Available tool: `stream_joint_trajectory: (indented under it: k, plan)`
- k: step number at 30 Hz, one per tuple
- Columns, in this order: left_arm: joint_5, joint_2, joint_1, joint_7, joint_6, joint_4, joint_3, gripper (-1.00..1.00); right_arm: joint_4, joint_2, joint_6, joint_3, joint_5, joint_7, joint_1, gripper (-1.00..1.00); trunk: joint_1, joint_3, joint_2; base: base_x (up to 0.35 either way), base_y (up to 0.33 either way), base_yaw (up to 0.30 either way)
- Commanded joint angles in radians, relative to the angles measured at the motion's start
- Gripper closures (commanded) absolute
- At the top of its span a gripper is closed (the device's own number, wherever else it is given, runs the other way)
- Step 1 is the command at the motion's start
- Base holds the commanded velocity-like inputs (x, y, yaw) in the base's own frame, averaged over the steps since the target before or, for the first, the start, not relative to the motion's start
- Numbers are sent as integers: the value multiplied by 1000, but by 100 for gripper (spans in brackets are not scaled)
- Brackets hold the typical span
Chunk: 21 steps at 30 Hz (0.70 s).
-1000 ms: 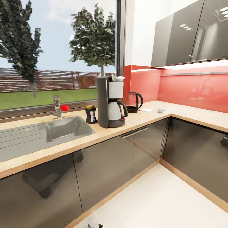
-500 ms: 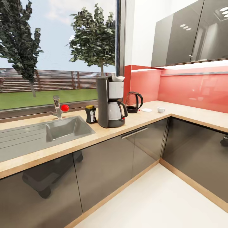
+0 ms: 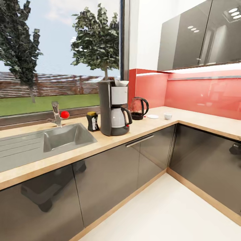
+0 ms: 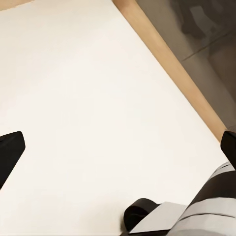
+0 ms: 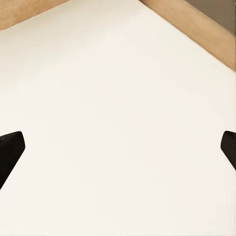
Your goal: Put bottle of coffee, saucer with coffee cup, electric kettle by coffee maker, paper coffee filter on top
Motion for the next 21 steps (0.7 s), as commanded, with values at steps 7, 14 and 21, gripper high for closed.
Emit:
stream_joint_trajectory:
  k: [7, 14, 21]
  plan:
    - [5, 0, 0, -2, -5, 0, -6, -100, -1, -1, -4, 7, -11, 3, -1, -100, 0, -1, -1, 8, -8, -237]
    - [5, -1, 0, -1, -5, 0, -6, -100, -1, 1, -4, 7, -11, 1, -1, -100, 0, -1, -1, 1, -174, -74]
    - [5, -1, 0, -1, -5, 0, -6, -100, -1, 2, -4, 7, -11, 1, -1, -100, 0, -1, -1, 0, -276, -14]
